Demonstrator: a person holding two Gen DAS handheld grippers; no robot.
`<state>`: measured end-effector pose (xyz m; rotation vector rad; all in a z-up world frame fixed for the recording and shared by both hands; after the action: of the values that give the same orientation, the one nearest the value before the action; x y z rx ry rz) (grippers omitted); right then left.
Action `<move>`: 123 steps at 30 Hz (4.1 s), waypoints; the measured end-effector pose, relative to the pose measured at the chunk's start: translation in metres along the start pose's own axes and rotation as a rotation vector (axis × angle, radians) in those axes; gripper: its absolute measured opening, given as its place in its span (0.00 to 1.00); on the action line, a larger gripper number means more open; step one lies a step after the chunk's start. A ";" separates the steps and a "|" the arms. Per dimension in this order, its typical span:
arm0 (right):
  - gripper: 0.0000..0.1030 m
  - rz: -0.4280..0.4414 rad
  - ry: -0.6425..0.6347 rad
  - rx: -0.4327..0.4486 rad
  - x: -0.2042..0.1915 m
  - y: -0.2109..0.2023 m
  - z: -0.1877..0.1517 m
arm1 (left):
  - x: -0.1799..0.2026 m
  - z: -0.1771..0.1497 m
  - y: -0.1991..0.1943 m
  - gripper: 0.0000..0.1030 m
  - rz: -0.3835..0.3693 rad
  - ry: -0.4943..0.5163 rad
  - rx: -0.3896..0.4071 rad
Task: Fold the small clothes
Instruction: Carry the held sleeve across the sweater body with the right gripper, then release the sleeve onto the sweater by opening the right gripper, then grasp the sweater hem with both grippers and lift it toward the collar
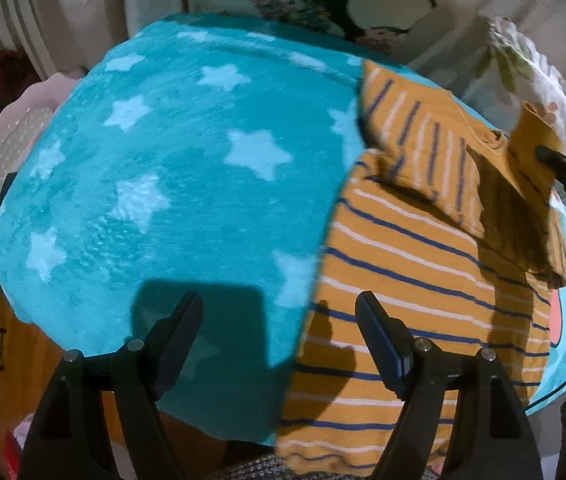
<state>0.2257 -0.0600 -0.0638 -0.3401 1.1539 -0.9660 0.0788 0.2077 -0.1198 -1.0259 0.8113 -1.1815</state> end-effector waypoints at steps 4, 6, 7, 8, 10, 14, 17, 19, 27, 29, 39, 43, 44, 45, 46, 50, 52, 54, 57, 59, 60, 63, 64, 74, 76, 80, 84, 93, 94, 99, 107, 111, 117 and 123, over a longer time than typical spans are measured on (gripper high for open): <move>0.06 -0.001 -0.014 -0.061 -0.020 0.048 -0.006 | -0.017 0.005 0.009 0.75 -0.002 -0.010 -0.013; 0.06 -0.003 -0.019 -0.086 -0.026 0.065 -0.009 | -0.023 0.010 0.011 0.75 -0.011 -0.015 -0.012; 0.06 -0.005 -0.022 -0.098 -0.028 0.072 -0.011 | -0.025 0.012 0.012 0.75 -0.013 -0.017 -0.012; 0.06 -0.008 -0.028 -0.112 -0.032 0.081 -0.013 | -0.027 0.014 0.013 0.75 -0.017 -0.019 -0.012; 0.06 -0.007 -0.032 -0.138 -0.036 0.097 -0.017 | -0.029 0.021 0.014 0.75 -0.026 -0.022 -0.008; 0.18 0.047 0.001 -0.195 -0.044 0.120 -0.026 | -0.025 0.042 0.013 0.75 -0.044 -0.007 0.019; 0.22 0.169 0.044 -0.227 -0.052 0.123 -0.034 | -0.012 0.062 0.010 0.75 -0.082 0.006 0.043; 0.22 0.195 0.040 -0.211 -0.056 0.113 -0.034 | 0.002 0.076 0.007 0.75 -0.112 0.022 0.064; 0.23 0.046 0.129 -0.026 0.018 0.026 -0.007 | 0.090 0.124 0.028 0.75 -0.251 0.138 0.084; 0.23 0.011 0.157 0.001 0.037 0.009 -0.007 | 0.112 0.132 0.043 0.72 -0.261 0.165 0.050; 0.23 -0.104 0.183 0.049 0.088 -0.043 -0.020 | 0.121 0.151 0.064 0.01 -0.226 0.148 -0.004; 0.23 -0.106 0.203 0.049 0.100 -0.044 -0.016 | 0.088 0.163 0.077 0.00 -0.131 0.079 -0.024; 0.23 -0.109 0.207 0.042 0.103 -0.040 -0.014 | 0.084 0.162 0.078 0.00 -0.141 0.065 -0.037; 0.23 -0.119 0.208 0.038 0.106 -0.038 -0.014 | 0.082 0.161 0.075 0.00 -0.156 0.059 -0.036; 0.23 -0.121 0.211 0.038 0.109 -0.037 -0.013 | 0.082 0.161 0.067 0.00 -0.181 0.063 -0.022; 0.23 -0.082 0.223 0.033 0.104 -0.026 -0.008 | 0.104 0.158 0.038 0.07 -0.243 0.131 0.045; 0.23 -0.080 0.207 0.014 0.098 -0.017 -0.006 | 0.126 0.153 0.032 0.28 -0.265 0.197 0.061; 0.23 -0.094 0.193 -0.012 0.098 -0.005 -0.005 | 0.146 0.147 0.035 0.37 -0.266 0.260 0.067; 0.23 -0.146 0.189 -0.037 0.111 0.005 -0.005 | 0.164 0.140 0.059 0.37 -0.216 0.319 0.046; 0.19 -0.182 0.202 -0.038 0.127 0.004 -0.005 | 0.163 0.139 0.069 0.37 -0.166 0.346 0.067; 0.19 -0.171 0.216 -0.028 0.131 0.002 -0.004 | 0.164 0.140 0.068 0.38 -0.154 0.365 0.096; 0.20 -0.204 0.272 0.024 0.150 -0.021 0.000 | 0.167 0.140 0.068 0.41 -0.115 0.411 0.099; 0.20 -0.230 0.278 0.038 0.154 -0.027 0.001 | 0.165 0.142 0.066 0.41 -0.122 0.398 0.086; 0.27 -0.226 0.280 0.059 0.147 -0.043 -0.015 | 0.149 0.129 0.066 0.51 -0.132 0.337 0.042; 0.26 -0.233 0.288 0.052 0.155 -0.041 -0.022 | 0.143 0.127 0.075 0.66 -0.114 0.317 0.020; 0.26 -0.202 0.383 0.117 0.170 -0.062 -0.022 | 0.124 0.129 0.067 0.68 -0.141 0.246 -0.010; 0.28 -0.173 0.387 0.161 0.160 -0.080 -0.021 | 0.117 0.125 0.047 0.68 -0.187 0.227 0.033; 0.32 -0.146 0.445 0.141 0.165 -0.082 -0.045 | 0.102 0.096 0.062 0.69 -0.132 0.295 -0.028; 0.33 -0.125 0.438 0.151 0.157 -0.089 -0.045 | 0.101 0.096 0.055 0.69 -0.165 0.280 -0.016; 0.33 -0.079 0.404 0.108 0.138 -0.095 -0.071 | 0.086 0.075 0.060 0.71 -0.238 0.259 -0.037; 0.34 -0.107 0.463 0.084 0.145 -0.084 -0.123 | 0.075 0.043 0.060 0.74 -0.230 0.318 0.019; 0.34 -0.094 0.454 0.075 0.144 -0.084 -0.127 | 0.062 0.036 0.053 0.74 -0.251 0.280 0.007; 0.34 -0.044 0.449 0.065 0.143 -0.084 -0.133 | 0.038 0.002 0.040 0.74 -0.230 0.226 0.017; 0.33 -0.011 0.373 0.032 0.135 -0.103 -0.174 | 0.029 -0.040 0.026 0.74 -0.163 0.207 0.042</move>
<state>0.0347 -0.1841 -0.1475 -0.1426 1.4733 -1.0852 0.0572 0.1733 -0.1575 -0.9594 0.8723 -1.4565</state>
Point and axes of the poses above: each gripper's, at about its wrist camera, not at the fingertips, and y roughly the way its jaws point, x to its right, z to its top, the point moved 9 cm from there along y, roughly the way its jaws point, and after that the axes turned 7 degrees about z, right-handed, at the moved point
